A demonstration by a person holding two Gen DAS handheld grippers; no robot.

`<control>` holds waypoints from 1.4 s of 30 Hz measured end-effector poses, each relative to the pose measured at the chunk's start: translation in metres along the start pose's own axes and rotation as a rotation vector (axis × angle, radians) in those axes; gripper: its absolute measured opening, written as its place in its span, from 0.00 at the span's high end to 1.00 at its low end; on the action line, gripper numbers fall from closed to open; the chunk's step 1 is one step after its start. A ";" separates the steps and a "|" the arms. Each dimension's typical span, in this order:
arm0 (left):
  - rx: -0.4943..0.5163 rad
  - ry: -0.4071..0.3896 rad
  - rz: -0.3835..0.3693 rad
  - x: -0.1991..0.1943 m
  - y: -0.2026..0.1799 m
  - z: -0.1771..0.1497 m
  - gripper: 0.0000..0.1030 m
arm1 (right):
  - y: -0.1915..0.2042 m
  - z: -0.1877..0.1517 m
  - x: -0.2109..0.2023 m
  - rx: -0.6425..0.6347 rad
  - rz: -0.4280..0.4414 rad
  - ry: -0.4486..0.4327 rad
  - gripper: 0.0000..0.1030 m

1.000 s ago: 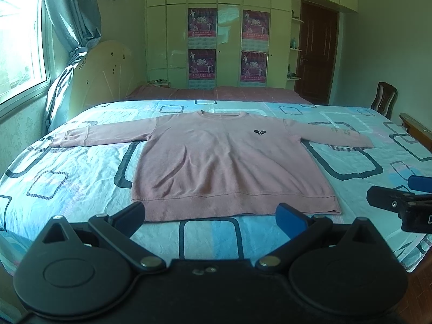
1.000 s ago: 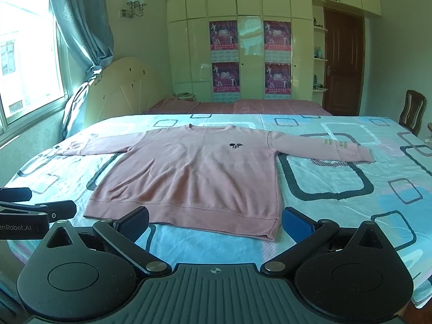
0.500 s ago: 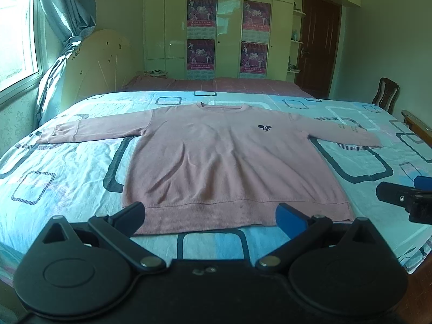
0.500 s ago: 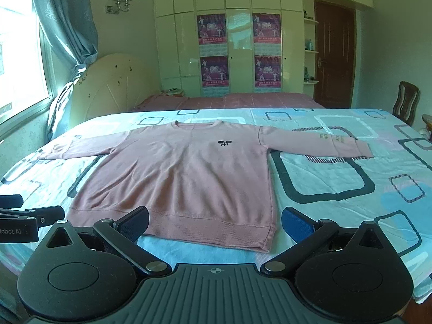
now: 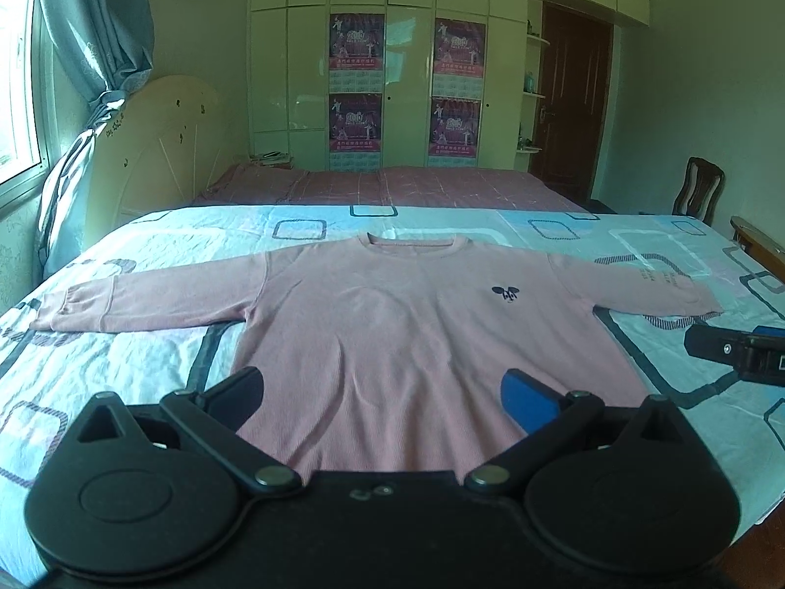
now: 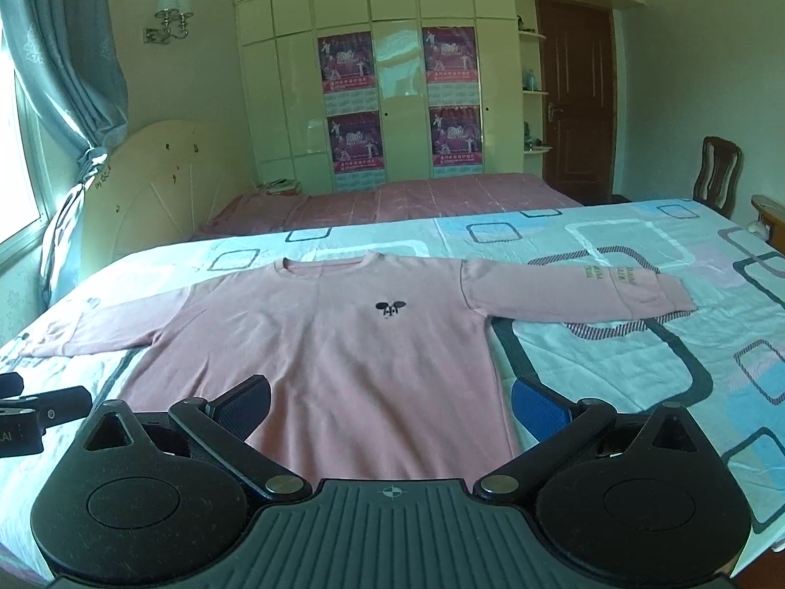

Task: Fold small clothes
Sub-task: 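Move the right gripper to a sweatshirt sleeve cuff and grasp it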

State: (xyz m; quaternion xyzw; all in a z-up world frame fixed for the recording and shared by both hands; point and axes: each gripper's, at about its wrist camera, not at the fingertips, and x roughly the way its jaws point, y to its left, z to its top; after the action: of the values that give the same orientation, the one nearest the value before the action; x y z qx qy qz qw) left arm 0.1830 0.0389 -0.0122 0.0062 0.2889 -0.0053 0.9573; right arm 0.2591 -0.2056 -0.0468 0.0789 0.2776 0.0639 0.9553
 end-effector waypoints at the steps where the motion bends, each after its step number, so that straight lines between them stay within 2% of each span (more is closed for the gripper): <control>1: 0.005 0.002 0.006 0.004 0.001 0.002 0.01 | 0.002 0.003 0.004 0.003 -0.001 -0.004 0.00; 4: 0.022 0.018 0.023 0.018 0.003 0.009 0.01 | 0.002 0.012 0.015 0.008 -0.007 -0.006 0.00; 7: 0.016 0.033 -0.002 0.032 0.004 0.016 0.01 | -0.004 0.019 0.026 0.013 -0.016 -0.005 0.00; 13: 0.025 0.049 -0.006 0.067 -0.013 0.024 0.01 | -0.038 0.029 0.053 0.048 -0.028 -0.007 0.00; 17: 0.034 0.093 -0.049 0.102 -0.033 0.030 0.01 | -0.090 0.039 0.082 0.155 -0.035 0.006 0.00; 19: 0.033 0.105 -0.080 0.119 -0.046 0.037 0.01 | -0.125 0.048 0.093 0.220 -0.037 -0.018 0.00; 22: 0.030 0.110 -0.103 0.144 -0.070 0.051 0.01 | -0.179 0.062 0.116 0.287 -0.085 -0.041 0.00; 25: 0.034 0.134 -0.091 0.176 -0.096 0.064 0.01 | -0.235 0.071 0.137 0.351 -0.133 -0.056 0.01; 26: 0.033 0.149 -0.089 0.186 -0.104 0.067 0.01 | -0.253 0.073 0.143 0.369 -0.146 -0.058 0.08; 27: 0.032 0.170 -0.088 0.197 -0.113 0.070 0.01 | -0.270 0.074 0.150 0.393 -0.155 -0.047 0.33; 28: 0.036 0.184 -0.086 0.206 -0.123 0.073 0.01 | -0.291 0.074 0.159 0.429 -0.169 -0.031 0.40; 33: 0.076 0.232 -0.079 0.236 -0.167 0.078 0.01 | -0.368 0.063 0.188 0.558 -0.215 -0.017 0.40; 34: 0.084 0.240 -0.081 0.240 -0.173 0.078 0.01 | -0.380 0.060 0.193 0.581 -0.219 -0.007 0.48; 36: 0.095 0.256 -0.097 0.247 -0.183 0.078 0.01 | -0.399 0.051 0.207 0.636 -0.220 0.016 0.59; 39: 0.084 0.290 -0.125 0.261 -0.189 0.079 0.01 | -0.421 0.041 0.219 0.705 -0.214 0.028 0.59; 42: 0.078 0.312 -0.113 0.275 -0.193 0.081 0.01 | -0.438 0.033 0.224 0.768 -0.207 0.047 0.59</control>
State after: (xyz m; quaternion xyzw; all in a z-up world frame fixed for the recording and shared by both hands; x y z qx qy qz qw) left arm 0.4538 -0.1572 -0.0988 0.0279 0.4336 -0.0693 0.8980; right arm 0.4986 -0.6009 -0.2178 0.4006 0.3095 -0.1395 0.8510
